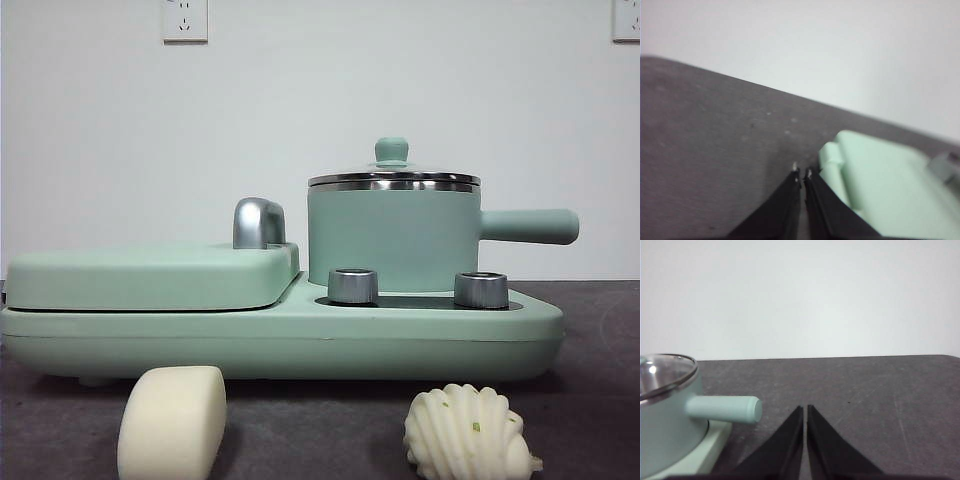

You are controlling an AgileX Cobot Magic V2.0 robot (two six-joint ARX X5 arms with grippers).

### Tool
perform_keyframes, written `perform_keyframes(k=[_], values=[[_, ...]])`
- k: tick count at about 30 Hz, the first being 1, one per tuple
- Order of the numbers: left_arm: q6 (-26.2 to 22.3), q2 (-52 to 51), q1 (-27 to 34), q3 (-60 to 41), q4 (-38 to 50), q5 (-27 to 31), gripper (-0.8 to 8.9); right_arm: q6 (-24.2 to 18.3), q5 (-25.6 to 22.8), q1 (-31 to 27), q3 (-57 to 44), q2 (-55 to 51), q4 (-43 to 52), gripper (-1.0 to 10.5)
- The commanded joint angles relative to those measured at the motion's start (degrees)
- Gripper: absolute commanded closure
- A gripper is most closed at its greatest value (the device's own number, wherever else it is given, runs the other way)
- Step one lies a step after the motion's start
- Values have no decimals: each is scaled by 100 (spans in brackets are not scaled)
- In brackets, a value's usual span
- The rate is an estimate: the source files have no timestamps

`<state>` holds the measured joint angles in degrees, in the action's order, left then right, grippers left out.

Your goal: Put the buns in a small steamer

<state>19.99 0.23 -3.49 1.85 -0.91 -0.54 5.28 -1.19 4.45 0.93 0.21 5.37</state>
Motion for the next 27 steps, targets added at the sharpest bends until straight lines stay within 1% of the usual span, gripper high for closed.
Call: perform_keyframes(k=[1, 2, 4, 6, 7, 9, 12, 16, 18, 21, 24, 27], values=[[1294, -4, 11, -109, 345, -7, 796, 726, 22, 2, -13, 0, 317, 936], [1364, -4, 11, -107, 463, -7, 796, 920, 22, 2, -11, 0, 415, 936], [1335, -4, 11, -105, 802, -4, 796, 1279, 24, 2, -7, 0, 699, 936], [1303, -4, 11, -101, 1143, -7, 796, 1510, 35, 2, 9, 0, 975, 936], [1300, -4, 11, -94, 1316, -7, 796, 1598, 57, 2, 68, 0, 999, 936], [1300, -2, 11, -33, 1543, -4, 796, 1690, 254, 2, 271, 7, 863, 936], [1185, 39, 11, 216, 1515, -4, 797, 1681, 433, 2, 833, 103, 68, 936], [984, 315, 11, 780, 970, -4, 796, 1604, 437, 2, 1668, 501, -944, 936], [876, 573, 11, 1126, 619, -4, 796, 1506, 485, 2, 2022, 791, -1172, 936], [767, 1064, 9, 1663, 157, -9, 796, 1325, 776, 2, 2481, 1287, -1279, 936], [741, 1628, 9, 2229, -195, -13, 796, 1246, 1078, 2, 2911, 1827, -1366, 936], [413, 2247, 9, 2820, -481, -203, 796, 1082, 1364, 2, 3320, 2369, -1499, 936]])
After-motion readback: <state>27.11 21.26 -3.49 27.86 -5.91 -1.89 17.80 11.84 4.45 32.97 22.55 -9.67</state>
